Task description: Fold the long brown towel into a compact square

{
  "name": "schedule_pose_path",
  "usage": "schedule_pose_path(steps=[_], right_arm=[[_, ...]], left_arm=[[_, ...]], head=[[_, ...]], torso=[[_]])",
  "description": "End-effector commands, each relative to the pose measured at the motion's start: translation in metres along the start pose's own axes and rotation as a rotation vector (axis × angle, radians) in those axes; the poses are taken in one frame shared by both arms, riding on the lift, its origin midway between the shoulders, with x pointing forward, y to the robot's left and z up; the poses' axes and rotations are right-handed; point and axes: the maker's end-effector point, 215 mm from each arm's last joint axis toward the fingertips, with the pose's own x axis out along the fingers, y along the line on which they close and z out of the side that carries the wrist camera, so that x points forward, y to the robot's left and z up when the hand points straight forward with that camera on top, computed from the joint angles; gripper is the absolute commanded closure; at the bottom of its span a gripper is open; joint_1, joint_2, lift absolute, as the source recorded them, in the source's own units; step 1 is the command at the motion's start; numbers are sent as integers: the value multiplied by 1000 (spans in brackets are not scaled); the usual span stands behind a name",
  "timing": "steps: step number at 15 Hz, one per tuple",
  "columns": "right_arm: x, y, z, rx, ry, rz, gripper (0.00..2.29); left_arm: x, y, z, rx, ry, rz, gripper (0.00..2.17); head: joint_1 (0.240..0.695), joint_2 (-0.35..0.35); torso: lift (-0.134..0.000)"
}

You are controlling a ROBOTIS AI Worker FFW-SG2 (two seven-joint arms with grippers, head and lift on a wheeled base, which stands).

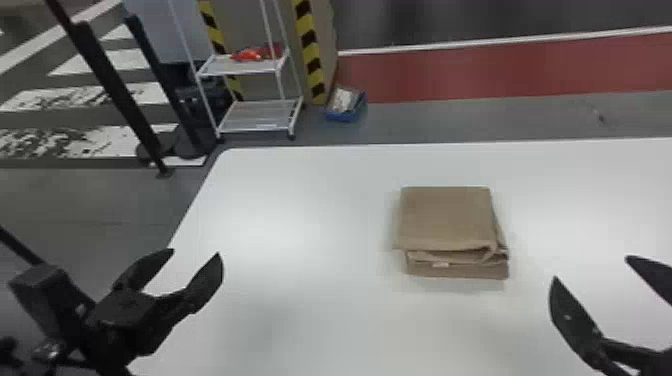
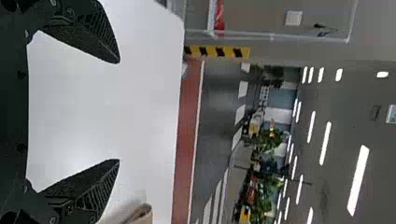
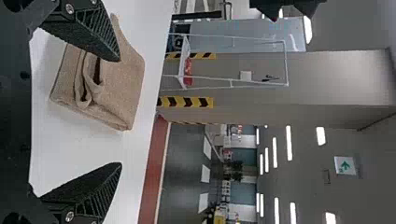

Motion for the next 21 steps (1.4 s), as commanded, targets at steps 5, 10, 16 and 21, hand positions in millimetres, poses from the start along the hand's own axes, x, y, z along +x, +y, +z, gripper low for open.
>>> schedule_pose_path(steps=[5, 10, 16, 21], right_arm=[[-28, 14, 6, -45, -126, -20, 97], [-20, 6, -5, 7, -28, -43, 97], [-12, 5, -9, 26, 28, -66, 97], [-10, 6, -8, 25, 28, -62, 97]], left_arm=[[-36, -29, 37, 245, -315, 34, 66], [-28, -22, 9, 209, -172, 11, 66], [-22, -17, 20, 193, -204, 50, 60], [-9, -3, 4, 146, -137, 92, 56]], head=[[695, 293], [695, 279], [695, 268], [695, 284]], torso=[[-124], [-124], [-124], [-124]])
